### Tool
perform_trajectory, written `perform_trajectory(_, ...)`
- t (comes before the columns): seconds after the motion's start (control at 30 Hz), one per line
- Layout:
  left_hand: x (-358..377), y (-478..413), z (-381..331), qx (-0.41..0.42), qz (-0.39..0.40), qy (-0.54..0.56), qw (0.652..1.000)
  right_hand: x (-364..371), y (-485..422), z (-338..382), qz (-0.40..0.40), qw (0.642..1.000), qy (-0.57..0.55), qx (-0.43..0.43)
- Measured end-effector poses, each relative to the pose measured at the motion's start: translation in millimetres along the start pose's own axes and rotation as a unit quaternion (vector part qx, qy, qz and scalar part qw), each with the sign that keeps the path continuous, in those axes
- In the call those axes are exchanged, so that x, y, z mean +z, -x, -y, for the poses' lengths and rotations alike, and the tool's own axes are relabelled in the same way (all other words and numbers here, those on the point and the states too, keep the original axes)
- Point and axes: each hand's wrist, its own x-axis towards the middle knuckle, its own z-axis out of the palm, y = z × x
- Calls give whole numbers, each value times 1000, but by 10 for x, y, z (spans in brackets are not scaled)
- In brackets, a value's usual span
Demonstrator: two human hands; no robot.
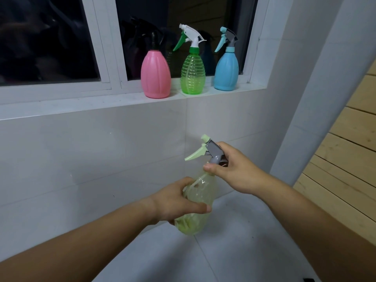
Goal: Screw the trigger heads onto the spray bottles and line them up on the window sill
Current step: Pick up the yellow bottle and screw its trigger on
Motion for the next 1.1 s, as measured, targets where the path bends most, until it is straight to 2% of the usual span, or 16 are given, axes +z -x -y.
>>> perform_trajectory(0.1, 27, 8, 15, -5, 5, -6, 1000, 70, 24, -27, -13, 999, 38, 19)
perform_trajectory(0.2, -4, 4, 8, -4, -8, -6, 1000, -40, 17, 8, 22, 999, -21, 18)
perform_trajectory(0.4, 48, 4, -28, 2, -29, -11, 1000, 54, 5, -10, -70, 997, -32, 11)
perform_trajectory(0.53, -2, -17, -80, 21, -27, 5, 999, -15, 25, 56, -26, 993, -113, 27)
perform_trajectory(0.73, 65, -70, 6, 39, -128, -85, 987, 105, 42, 32, -76, 987, -137, 33)
perform_trajectory(0.83, 72, -94, 12, 49, -150, -101, 982, 76, 14, 66, -80, 987, -134, 30)
perform_trajectory(0.9, 60, -93, -1, 43, -120, -49, 991, 16, 2, 70, -79, 986, -142, 28)
perform_trajectory(0.97, 25, -60, -23, 26, -43, 29, 998, -27, 11, 68, -79, 983, -165, 26)
perform_trajectory(1.03, -23, -12, -40, 26, 20, 85, 996, -44, 26, 53, -71, 980, -182, 28)
perform_trajectory(1.1, -36, 11, -33, 42, 46, 123, 990, -48, 47, 43, -60, 980, -190, 29)
